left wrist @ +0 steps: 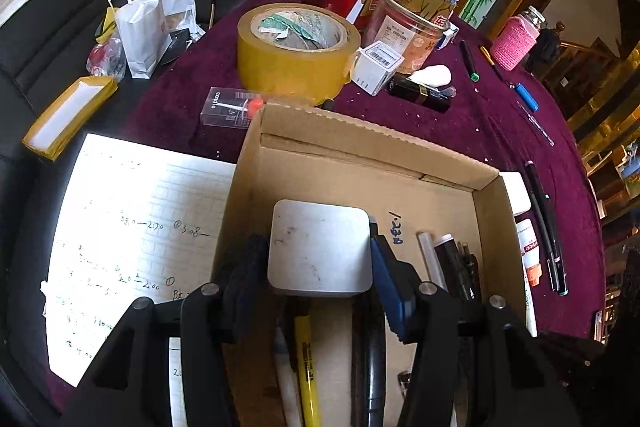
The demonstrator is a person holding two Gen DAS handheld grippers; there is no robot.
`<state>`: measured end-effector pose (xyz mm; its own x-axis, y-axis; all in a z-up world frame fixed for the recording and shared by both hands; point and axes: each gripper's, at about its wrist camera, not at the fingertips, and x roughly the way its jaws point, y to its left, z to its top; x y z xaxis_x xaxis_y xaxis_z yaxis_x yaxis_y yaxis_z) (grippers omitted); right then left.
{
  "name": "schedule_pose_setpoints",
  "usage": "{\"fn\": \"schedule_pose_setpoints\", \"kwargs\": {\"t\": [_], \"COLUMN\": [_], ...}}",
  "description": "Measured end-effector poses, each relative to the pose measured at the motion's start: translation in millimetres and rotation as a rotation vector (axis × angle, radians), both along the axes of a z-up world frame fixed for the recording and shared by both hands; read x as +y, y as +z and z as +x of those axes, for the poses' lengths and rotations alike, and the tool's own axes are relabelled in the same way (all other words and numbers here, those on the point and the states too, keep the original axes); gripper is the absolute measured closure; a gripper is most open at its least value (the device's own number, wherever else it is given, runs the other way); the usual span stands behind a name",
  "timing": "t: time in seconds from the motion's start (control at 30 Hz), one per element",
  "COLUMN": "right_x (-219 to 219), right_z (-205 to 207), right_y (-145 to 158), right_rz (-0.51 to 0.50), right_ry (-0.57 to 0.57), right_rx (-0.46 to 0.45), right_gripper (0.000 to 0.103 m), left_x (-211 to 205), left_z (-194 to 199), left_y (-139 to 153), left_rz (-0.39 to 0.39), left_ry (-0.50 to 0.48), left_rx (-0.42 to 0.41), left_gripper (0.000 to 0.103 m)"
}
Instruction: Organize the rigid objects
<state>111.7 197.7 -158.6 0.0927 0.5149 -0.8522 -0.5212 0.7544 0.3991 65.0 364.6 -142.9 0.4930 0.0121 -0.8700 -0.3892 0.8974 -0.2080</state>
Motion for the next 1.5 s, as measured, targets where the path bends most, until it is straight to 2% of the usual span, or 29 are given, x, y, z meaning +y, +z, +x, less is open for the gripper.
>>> {"fn": "schedule_pose_setpoints", "kwargs": {"t": [0.17,0.23,0.3,0.4,0.5,0.6,0.77,0.9,1.07,1.13,1.3,1.5], "right_x": [-4.1,-4.8,-5.7,-8.4,-18.6,-42.5,-93.0,-136.9,-196.9,-215.4,-238.7,-252.7], "right_z": [0.0,-0.6,-1.4,-7.4,-15.5,-26.8,-46.4,-51.0,-44.4,-36.8,-15.5,-2.2], "right_y": [0.4,0.7,2.2,8.3,16.6,28.6,41.1,41.3,37.9,36.4,36.2,49.9], "right_rz": [0.02,0.021,0.031,0.046,0.079,0.159,0.254,0.295,0.299,0.279,0.255,0.224], "right_ry": [-0.014,-0.014,-0.01,0.003,0.008,0.028,0.058,0.016,-0.078,-0.108,-0.13,-0.137], "right_rx": [0.002,-0.001,-0.003,-0.016,-0.028,-0.035,-0.075,-0.066,-0.066,-0.078,-0.075,-0.131], "right_gripper": [0.087,0.084,0.071,0.062,0.062,0.062,0.063,0.063,0.064,0.068,0.08,0.08], "left_x": [-1.0,-3.4,-7.0,-11.3,-19.0,-39.6,-100.5,-155.6,-210.2,-226.4,-249.5,-260.7], "left_z": [-2.8,-4.6,-7.8,-14.5,-28.7,-48.5,-78.9,-87.1,-82.7,-80.8,-86.1,-86.2], "left_y": [0.2,0.8,3.1,7.7,16.2,35.4,66.9,78.9,81.4,79.9,78.3,79.4], "left_rz": [-0.001,-0.004,-0.015,-0.013,-0.026,-0.016,-0.032,-0.073,-0.064,-0.071,-0.047,-0.042], "left_ry": [-0.002,-0.013,-0.025,-0.021,-0.009,-0.013,-0.067,-0.14,-0.22,-0.239,-0.247,-0.243], "left_rx": [-0.004,-0.007,-0.018,-0.033,-0.059,-0.111,-0.212,-0.242,-0.221,-0.2,-0.177,-0.162], "left_gripper": [0.049,0.042,0.035,0.034,0.034,0.034,0.03,0.03,0.03,0.03,0.03,0.03]}}
